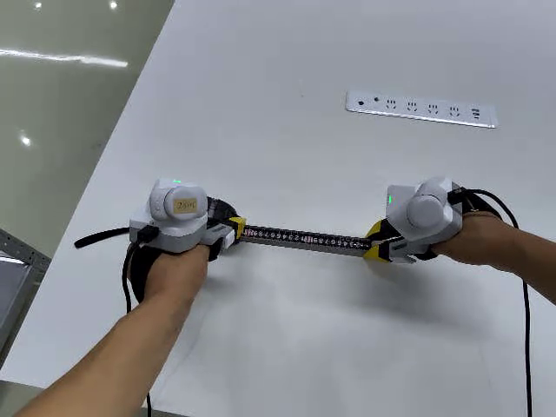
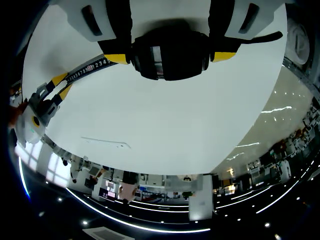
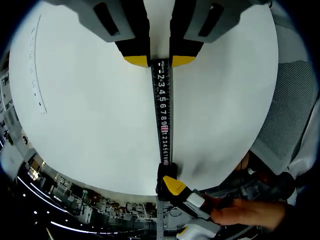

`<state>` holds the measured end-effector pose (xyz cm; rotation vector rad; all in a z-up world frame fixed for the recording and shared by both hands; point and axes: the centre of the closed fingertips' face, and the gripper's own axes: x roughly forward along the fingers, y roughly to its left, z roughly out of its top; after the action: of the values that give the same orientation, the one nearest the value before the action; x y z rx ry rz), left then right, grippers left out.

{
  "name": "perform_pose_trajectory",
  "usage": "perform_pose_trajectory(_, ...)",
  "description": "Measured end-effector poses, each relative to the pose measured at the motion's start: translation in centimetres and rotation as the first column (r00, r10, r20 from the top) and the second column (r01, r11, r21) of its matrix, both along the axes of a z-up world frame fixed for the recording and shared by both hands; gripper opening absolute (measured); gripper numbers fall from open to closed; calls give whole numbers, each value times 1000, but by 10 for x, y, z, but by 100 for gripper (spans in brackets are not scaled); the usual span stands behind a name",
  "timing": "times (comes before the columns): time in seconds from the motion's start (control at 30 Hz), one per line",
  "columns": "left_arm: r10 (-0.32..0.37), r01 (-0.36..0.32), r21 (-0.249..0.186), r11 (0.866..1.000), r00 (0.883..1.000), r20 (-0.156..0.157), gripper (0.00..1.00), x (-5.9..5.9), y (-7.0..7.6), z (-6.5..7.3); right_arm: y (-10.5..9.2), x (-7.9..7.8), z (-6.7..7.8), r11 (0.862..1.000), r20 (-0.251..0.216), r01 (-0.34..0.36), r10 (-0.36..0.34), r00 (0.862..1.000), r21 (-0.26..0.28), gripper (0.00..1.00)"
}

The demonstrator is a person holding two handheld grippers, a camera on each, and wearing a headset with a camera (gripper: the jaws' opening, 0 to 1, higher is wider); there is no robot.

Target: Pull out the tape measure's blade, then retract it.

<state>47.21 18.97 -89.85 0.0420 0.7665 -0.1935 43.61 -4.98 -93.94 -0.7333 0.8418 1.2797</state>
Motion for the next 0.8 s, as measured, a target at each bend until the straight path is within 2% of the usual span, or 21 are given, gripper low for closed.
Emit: perform_pose_trajectory(0.8,0,0,-1,1000,1000,0,59,1,0,-1,21,1,3,1000,-19,6,-5,1000,26,13)
